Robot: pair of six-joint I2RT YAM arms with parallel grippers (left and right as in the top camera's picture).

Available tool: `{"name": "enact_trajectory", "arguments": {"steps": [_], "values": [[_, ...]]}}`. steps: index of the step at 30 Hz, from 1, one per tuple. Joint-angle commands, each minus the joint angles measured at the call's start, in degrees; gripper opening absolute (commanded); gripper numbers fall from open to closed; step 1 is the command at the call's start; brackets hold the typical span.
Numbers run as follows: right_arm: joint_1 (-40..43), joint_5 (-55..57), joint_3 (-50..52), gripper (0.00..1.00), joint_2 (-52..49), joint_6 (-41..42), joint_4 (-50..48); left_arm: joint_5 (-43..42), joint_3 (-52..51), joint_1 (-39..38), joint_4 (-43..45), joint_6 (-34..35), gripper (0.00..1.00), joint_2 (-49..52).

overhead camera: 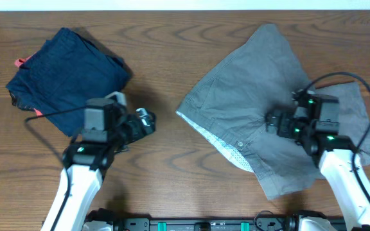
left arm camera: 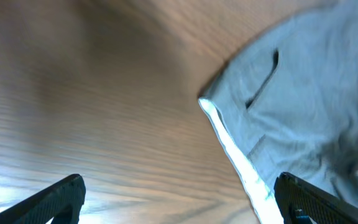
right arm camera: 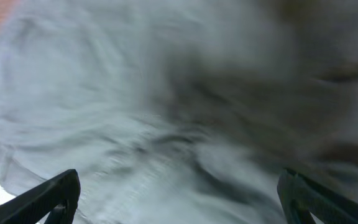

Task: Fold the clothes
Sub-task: 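Grasp the shorts waistband with the left gripper near center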

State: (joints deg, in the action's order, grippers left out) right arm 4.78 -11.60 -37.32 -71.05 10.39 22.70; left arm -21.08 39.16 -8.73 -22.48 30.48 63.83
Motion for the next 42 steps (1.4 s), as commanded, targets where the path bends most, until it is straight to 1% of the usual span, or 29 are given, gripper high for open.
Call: {"name": "enact_trajectory", "arguments": {"steps": [1, 5, 13, 16, 18, 21, 22, 23, 25, 26, 27, 29, 31, 33, 36, 37, 38, 39, 40, 41, 42], "values": [[2.97, 2.14, -1.68, 0.99, 1.99, -1.49, 2.97, -2.10, 1.03, -4.20, 3.39, 1.75, 0.98, 6.08], [3.69, 2.43, -1.70, 0.99, 3.61, -3.06, 5.90, -2.08, 1.03, -8.33, 11.85, 1.75, 0.98, 14.80], [3.93, 4.33, -1.70, 0.99, 5.84, -2.75, 7.58, -2.10, 1.05, -12.61, 29.64, 1.81, 1.00, 29.88], [3.96, 4.35, -1.70, 0.99, 6.08, -2.73, 7.78, -2.08, 1.05, -13.99, 34.71, 1.79, 0.96, 33.77], [3.96, 4.33, -1.70, 0.99, 6.08, -2.71, 8.00, -2.05, 1.05, -14.56, 38.49, 1.77, 0.86, 35.85], [3.96, 4.35, -1.70, 0.99, 6.08, -2.73, 8.17, -2.08, 1.05, -15.10, 44.35, 1.79, 0.62, 38.03], [3.93, 4.35, -1.70, 0.99, 6.08, -2.73, 8.20, -2.08, 1.05, -15.15, 45.83, 1.77, 0.57, 38.38], [3.96, 4.35, -1.70, 0.99, 6.08, -2.73, 8.24, -2.08, 1.05, -15.15, 47.28, 1.73, 0.43, 38.51], [3.96, 4.57, -1.70, 0.99, 6.08, -2.71, 8.35, -1.84, 1.05, -14.99, 49.94, 1.64, 0.11, 38.49], [3.96, 4.83, -1.70, 0.99, 6.08, -2.73, 8.41, -1.84, 1.07, -14.64, 52.39, 1.57, 0.06, 38.36], [3.96, 5.46, -1.70, 0.99, 6.08, -2.71, 8.44, -1.84, 1.18, -14.05, 54.53, 1.55, 0.06, 38.18], [3.96, 6.32, -1.70, 0.99, 6.08, -2.71, 8.39, -1.81, 2.05, -12.28, 56.85, 1.60, 0.06, 37.33], [3.96, 7.41, -1.68, 0.99, 6.08, -2.40, 8.37, -1.81, 4.11, -9.73, 57.00, 1.60, 0.06, 36.33], [3.96, 8.39, -1.68, 0.97, 6.08, -0.96, 8.20, -1.86, 7.69, -6.27, 55.82, 2.43, 0.06, 35.50], [3.93, 7.72, -1.68, 0.97, 6.05, -0.79, 6.95, -3.04, 13.70, -1.97, 52.37, 4.61, 0.06, 35.32], [3.93, 7.10, -1.68, 0.97, 6.03, -0.87, 6.40, -3.58, 15.56, -0.94, 50.12, 4.79, 0.17, 35.32], [3.91, 6.75, -1.70, 0.97, 5.97, -1.09, 5.86, -4.55, 17.62, 0.02, 47.04, 4.76, 0.39, 35.32], [3.89, 6.62, -1.70, 0.98, 5.88, -1.18, 5.33, -5.84, 19.10, 0.68, 44.11, 4.74, 0.50, 35.32], [3.89, 6.62, -1.70, 0.98, 5.79, -1.29, 4.87, -7.37, 20.39, 1.20, 40.39, 4.74, 0.69, 35.32], [3.89, 6.62, -1.70, 0.98, 5.77, -1.36, 4.46, -8.72, 21.09, 1.42, 37.00, 4.72, 0.98, 35.32], [3.89, 6.62, -1.70, 0.98, 5.73, -1.53, 4.17, -10.49, 21.40, 1.44, 33.46, 4.74, 0.98, 35.30]]}}
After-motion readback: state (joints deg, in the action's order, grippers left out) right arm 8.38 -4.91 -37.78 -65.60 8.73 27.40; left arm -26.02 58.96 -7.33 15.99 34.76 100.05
